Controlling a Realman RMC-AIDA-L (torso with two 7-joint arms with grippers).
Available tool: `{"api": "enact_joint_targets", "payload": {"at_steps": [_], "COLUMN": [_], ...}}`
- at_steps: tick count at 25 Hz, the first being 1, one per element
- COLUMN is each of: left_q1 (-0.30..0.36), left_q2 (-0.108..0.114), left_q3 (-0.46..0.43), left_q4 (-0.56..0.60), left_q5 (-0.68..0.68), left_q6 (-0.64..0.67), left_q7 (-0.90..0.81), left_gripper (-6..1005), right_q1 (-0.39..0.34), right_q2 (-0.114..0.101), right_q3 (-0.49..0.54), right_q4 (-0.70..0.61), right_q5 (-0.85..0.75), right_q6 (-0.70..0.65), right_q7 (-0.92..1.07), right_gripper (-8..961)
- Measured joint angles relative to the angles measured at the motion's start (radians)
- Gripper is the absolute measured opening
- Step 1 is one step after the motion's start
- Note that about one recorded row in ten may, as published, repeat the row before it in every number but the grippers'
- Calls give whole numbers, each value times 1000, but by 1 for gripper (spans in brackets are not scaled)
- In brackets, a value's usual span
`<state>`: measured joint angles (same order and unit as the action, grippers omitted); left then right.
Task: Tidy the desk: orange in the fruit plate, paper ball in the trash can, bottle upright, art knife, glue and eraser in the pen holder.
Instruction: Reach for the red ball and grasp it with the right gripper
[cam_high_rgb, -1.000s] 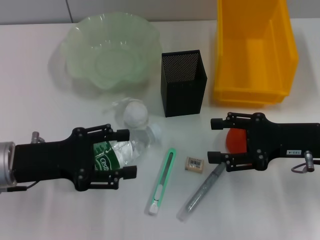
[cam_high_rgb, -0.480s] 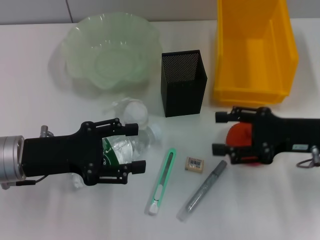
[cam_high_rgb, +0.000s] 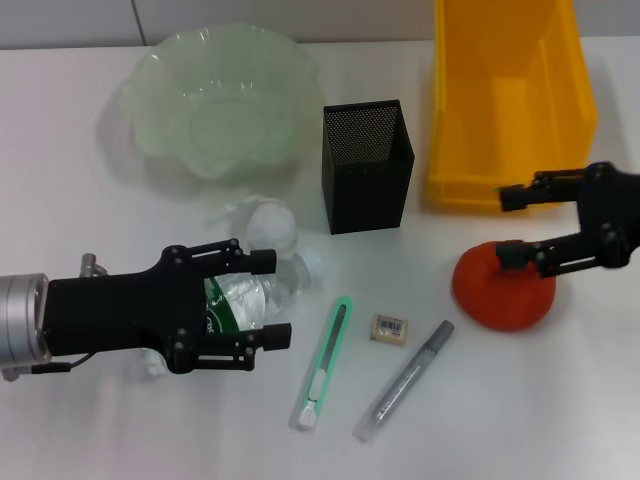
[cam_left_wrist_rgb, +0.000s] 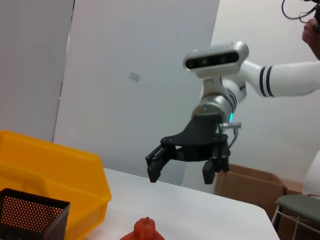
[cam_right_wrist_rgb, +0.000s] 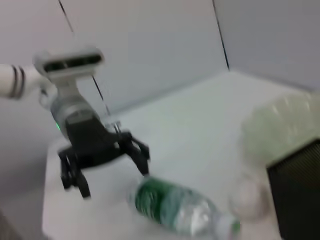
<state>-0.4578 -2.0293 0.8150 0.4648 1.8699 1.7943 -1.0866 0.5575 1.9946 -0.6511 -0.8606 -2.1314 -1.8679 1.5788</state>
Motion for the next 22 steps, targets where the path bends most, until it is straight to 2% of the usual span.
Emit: {"api": "enact_joint_targets", "payload": {"at_steps": [8,13,22], "left_q1": [1,1,1], "left_q2": [0,-7,-15], "left_q3": [-2,-3,-4], "left_q4": [-3,-5,-3], "left_q5": [0,-5,-6], "left_q6": [-3,-14,-21], "left_q7": [2,2,-1], "left_gripper": [813,811,808], "right_q1": [99,147,139], "right_q2": [-7,-4,18], "right_q3": [-5,-52,-166], "right_q4": [-192,-207,-186], "right_q5": [-238,-365,-388], "right_q6": [-53,-30,85], "right_q7": [169,208,213], "right_gripper": [830,830,830]}}
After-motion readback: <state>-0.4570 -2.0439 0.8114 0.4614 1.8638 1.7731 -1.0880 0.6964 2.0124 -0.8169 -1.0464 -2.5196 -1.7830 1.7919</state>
